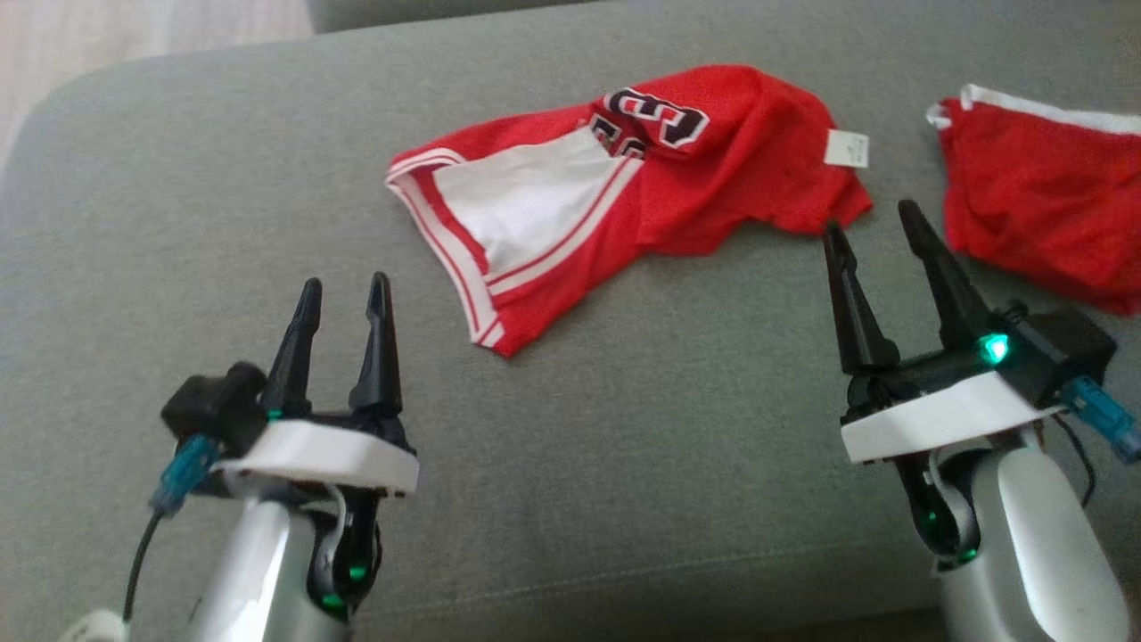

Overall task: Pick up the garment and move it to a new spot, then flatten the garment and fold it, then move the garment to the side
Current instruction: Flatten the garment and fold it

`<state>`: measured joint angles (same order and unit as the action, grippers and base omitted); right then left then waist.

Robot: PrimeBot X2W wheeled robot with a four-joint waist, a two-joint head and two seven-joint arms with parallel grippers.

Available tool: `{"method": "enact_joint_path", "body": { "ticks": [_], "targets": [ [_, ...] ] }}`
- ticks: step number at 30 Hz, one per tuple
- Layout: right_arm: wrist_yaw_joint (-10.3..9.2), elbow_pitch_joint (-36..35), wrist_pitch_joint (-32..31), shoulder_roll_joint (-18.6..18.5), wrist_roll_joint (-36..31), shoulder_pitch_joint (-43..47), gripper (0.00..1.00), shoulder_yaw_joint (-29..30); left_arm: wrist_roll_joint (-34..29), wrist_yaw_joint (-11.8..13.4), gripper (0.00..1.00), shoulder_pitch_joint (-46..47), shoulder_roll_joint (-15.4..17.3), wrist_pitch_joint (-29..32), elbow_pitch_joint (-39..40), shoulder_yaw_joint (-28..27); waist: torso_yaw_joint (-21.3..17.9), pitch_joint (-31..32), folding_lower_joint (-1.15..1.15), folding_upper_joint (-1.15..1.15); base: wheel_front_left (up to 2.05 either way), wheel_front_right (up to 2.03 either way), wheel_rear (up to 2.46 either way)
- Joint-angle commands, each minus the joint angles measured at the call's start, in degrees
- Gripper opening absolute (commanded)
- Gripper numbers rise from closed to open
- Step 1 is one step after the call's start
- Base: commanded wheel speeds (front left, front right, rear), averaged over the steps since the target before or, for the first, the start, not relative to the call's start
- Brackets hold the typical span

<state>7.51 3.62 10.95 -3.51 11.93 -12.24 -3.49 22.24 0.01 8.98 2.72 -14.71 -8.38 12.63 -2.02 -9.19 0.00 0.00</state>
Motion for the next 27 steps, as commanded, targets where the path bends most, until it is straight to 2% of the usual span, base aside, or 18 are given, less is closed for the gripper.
{"method": "enact_joint_path", "body": {
  "ticks": [1,9,15,21,27],
  "targets": [
    [-0.02,-3.17,-0.34,0.63,-0.11,-1.71,1.00,-1.29,-0.84,-0.27,1.00,4.49,0.16,-0.29,-0.32,-1.59,-2.01,-1.81,0.00,0.00,0.00,0.00,0.00],
    [-0.02,-5.66,-0.27,0.63,0.74,-1.92,1.00,-1.34,1.65,-1.50,1.00,17.42,0.16,1.69,-17.75,0.08,-7.00,-6.38,0.00,0.00,0.00,0.00,0.00],
    [-0.02,-6.42,0.62,0.63,1.38,-2.53,1.00,-1.99,1.66,0.36,1.00,27.08,2.07,2.86,-28.96,-1.75,-9.81,-9.16,0.00,0.00,0.00,0.00,0.00],
    [-0.02,-6.65,1.36,0.63,1.90,-3.12,1.00,-2.10,0.41,2.01,1.00,32.95,4.04,1.76,-37.13,-2.32,-11.37,-10.67,0.00,0.00,0.00,0.00,0.00],
    [-0.02,-6.12,1.84,0.63,1.97,-3.18,1.00,-1.72,0.55,0.56,1.00,35.59,4.08,0.45,-41.75,-2.33,-11.51,-11.11,0.00,0.00,0.00,0.00,0.00]
  ]
}}
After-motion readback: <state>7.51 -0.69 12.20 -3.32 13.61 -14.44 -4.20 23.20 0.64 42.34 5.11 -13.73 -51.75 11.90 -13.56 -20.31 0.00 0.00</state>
